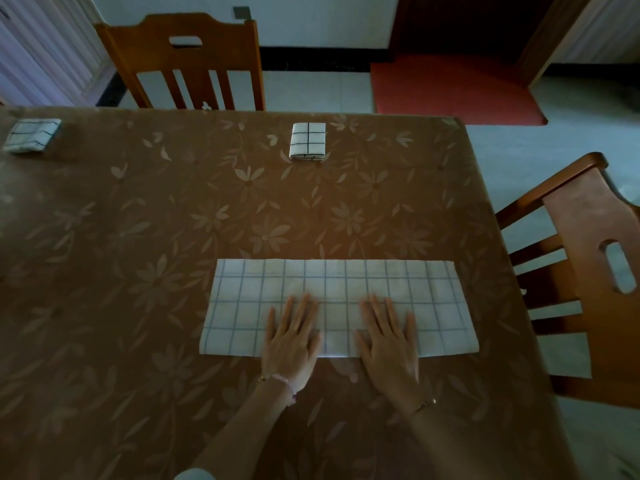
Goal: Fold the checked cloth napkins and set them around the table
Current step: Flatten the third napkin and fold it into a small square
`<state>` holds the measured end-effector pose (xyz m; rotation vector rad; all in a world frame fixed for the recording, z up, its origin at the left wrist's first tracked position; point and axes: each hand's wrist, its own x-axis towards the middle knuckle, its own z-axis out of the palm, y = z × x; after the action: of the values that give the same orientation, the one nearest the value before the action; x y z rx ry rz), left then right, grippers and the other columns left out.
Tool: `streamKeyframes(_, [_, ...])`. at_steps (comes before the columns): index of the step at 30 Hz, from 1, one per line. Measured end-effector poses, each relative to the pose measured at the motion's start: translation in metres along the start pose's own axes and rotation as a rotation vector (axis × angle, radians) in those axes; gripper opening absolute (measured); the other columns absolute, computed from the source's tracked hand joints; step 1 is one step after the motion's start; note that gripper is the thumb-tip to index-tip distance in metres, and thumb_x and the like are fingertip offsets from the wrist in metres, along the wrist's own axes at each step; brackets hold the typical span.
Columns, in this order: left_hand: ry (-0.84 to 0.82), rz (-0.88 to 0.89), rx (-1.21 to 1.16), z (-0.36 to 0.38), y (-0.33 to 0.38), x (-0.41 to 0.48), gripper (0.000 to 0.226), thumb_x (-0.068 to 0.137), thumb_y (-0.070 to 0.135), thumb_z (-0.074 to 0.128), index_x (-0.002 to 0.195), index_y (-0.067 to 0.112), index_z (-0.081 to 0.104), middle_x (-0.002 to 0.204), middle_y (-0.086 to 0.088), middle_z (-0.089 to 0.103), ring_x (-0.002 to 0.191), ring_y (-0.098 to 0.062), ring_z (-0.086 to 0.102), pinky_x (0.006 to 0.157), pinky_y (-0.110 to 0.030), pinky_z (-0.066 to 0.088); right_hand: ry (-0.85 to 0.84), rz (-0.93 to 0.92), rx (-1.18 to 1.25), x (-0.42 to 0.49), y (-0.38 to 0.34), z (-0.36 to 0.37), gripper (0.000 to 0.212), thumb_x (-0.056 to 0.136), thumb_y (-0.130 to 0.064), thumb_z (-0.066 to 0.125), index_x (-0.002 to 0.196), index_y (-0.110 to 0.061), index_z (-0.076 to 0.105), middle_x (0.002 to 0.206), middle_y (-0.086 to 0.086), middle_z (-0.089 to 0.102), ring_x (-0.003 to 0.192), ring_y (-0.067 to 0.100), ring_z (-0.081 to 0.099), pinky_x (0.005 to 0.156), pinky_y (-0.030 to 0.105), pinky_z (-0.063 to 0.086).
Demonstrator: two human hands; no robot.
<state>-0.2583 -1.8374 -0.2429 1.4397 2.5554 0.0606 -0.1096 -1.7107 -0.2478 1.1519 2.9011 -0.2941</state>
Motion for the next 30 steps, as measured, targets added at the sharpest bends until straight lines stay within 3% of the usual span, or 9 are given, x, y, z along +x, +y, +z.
streamKeyframes(5, [0.022, -0.087, 0.001, -0.007, -0.066, -0.021, 0.057, 0.097, 0.043, 0.005, 0.146, 0.020, 0.021, 0.153, -0.001, 0.019, 0.140, -0.022, 0.017, 0.113, -0.043, 0.006, -0.005, 0.085, -0.036, -0.010, 0.059, -0.009, 0.061, 0.096, -0.052, 0.005, 0.148, -0.022, 0.012, 0.155, 0.003, 0.017, 0.143, 0.022, 0.007, 0.114, 0.046, 0.001])
streamKeyframes(7, [0.003, -0.159, -0.019, -0.012, -0.090, -0.030, 0.058, 0.095, 0.046, 0.003, 0.147, 0.022, 0.013, 0.154, 0.002, 0.014, 0.141, -0.019, 0.011, 0.114, -0.044, 0.004, -0.008, 0.120, -0.042, -0.013, 0.080, -0.013, 0.063, 0.094, -0.055, 0.000, 0.149, -0.024, 0.008, 0.156, 0.003, 0.012, 0.144, 0.022, 0.004, 0.115, 0.046, 0.002])
streamKeyframes(11, [-0.082, -0.225, -0.018, -0.024, -0.113, -0.042, 0.067, 0.082, 0.052, -0.011, 0.144, 0.027, -0.011, 0.152, 0.009, -0.014, 0.141, -0.014, -0.013, 0.114, -0.048, -0.006, 0.002, 0.137, -0.028, -0.020, 0.097, -0.020, 0.063, 0.094, -0.054, -0.002, 0.149, -0.024, 0.006, 0.155, 0.004, 0.009, 0.143, 0.024, 0.004, 0.114, 0.052, 0.007])
streamKeyframes(14, [-0.091, -0.242, -0.007, -0.038, -0.106, -0.044, 0.071, 0.078, 0.053, -0.013, 0.143, 0.024, -0.013, 0.151, 0.007, -0.017, 0.140, -0.016, -0.016, 0.113, -0.047, -0.010, 0.057, 0.146, -0.018, -0.022, 0.085, -0.026, 0.059, 0.096, -0.049, 0.005, 0.147, -0.020, 0.012, 0.154, 0.006, 0.016, 0.142, 0.025, 0.009, 0.113, 0.055, 0.008])
streamKeyframes(16, [-0.002, -0.186, -0.013, -0.047, -0.090, -0.046, 0.068, 0.084, 0.050, 0.004, 0.147, 0.023, 0.002, 0.153, 0.003, -0.003, 0.141, -0.018, -0.005, 0.113, -0.047, -0.004, 0.111, 0.123, 0.010, -0.025, 0.069, -0.031, 0.057, 0.096, -0.044, 0.016, 0.145, -0.017, 0.024, 0.151, 0.008, 0.027, 0.141, 0.025, 0.016, 0.112, 0.053, 0.011])
streamKeyframes(20, [0.152, 0.099, -0.006, -0.045, -0.046, -0.050, 0.055, 0.080, 0.030, 0.052, 0.133, 0.020, 0.045, 0.135, -0.005, 0.051, 0.125, -0.026, 0.048, 0.103, -0.046, 0.034, 0.152, -0.132, 0.035, -0.039, 0.030, -0.028, 0.048, 0.090, -0.040, 0.036, 0.128, -0.015, 0.051, 0.134, 0.006, 0.052, 0.128, 0.024, 0.044, 0.106, 0.051, 0.035])
streamKeyframes(23, [0.110, 0.155, -0.017, -0.038, -0.026, -0.049, 0.055, 0.073, 0.022, 0.070, 0.125, 0.018, 0.053, 0.122, -0.002, 0.060, 0.111, -0.022, 0.058, 0.093, -0.040, 0.047, 0.124, -0.211, 0.047, -0.045, 0.019, -0.022, 0.042, 0.088, -0.038, 0.041, 0.120, -0.017, 0.058, 0.124, 0.002, 0.058, 0.118, 0.020, 0.051, 0.099, 0.046, 0.043])
streamKeyframes(30, [0.096, 0.184, 0.094, -0.038, -0.033, -0.044, 0.052, 0.050, 0.007, 0.083, 0.100, 0.012, 0.068, 0.103, -0.005, 0.067, 0.091, -0.023, 0.066, 0.072, -0.035, 0.056, 0.168, -0.261, 0.031, -0.043, 0.028, -0.027, 0.036, 0.085, -0.029, 0.042, 0.106, -0.018, 0.069, 0.114, 0.000, 0.065, 0.105, 0.017, 0.060, 0.089, 0.035, 0.049])
